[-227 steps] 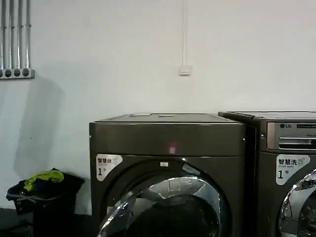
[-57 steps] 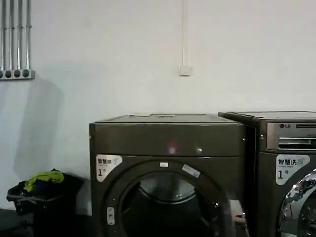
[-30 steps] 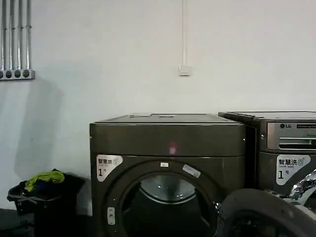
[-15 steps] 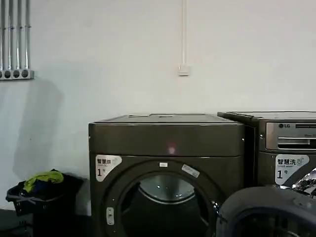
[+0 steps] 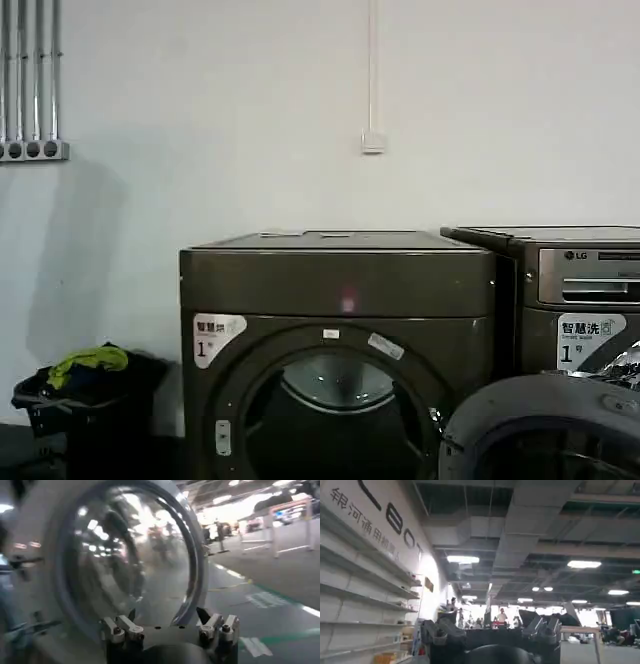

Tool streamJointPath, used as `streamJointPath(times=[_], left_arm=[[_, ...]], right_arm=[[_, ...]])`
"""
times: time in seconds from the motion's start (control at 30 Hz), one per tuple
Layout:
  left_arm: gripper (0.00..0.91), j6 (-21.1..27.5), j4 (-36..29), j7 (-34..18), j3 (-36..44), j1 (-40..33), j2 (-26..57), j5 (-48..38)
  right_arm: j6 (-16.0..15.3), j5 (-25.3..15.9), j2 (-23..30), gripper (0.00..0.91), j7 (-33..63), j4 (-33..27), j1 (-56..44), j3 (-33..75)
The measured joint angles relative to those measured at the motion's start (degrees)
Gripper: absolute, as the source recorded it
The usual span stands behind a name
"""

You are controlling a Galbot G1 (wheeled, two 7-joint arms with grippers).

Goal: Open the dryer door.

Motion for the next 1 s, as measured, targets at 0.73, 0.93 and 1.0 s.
streamJointPath(times=[0.73, 0.93, 1.0], left_arm=[[0.907, 20.2, -23.0, -18.0, -34.3, 25.1, 28.0, -19.2], [0.907, 29.8, -23.4, -24.2, -42.8, 29.0, 32.5, -31.2], [0.907, 33.4, -22.9, -27.1, -45.2, 29.2, 34.0, -36.1]], right_arm=[[-0.2, -0.3, -0.6, 0.907, -1.4, -0.2, 1.0, -1.7], [-0.2, -0.2, -1.5, 0.907, -1.5, -1.2, 0.7, -1.6], [-0.2, -0.2, -1.5, 0.907, -1.6, -1.2, 0.6, -1.7]])
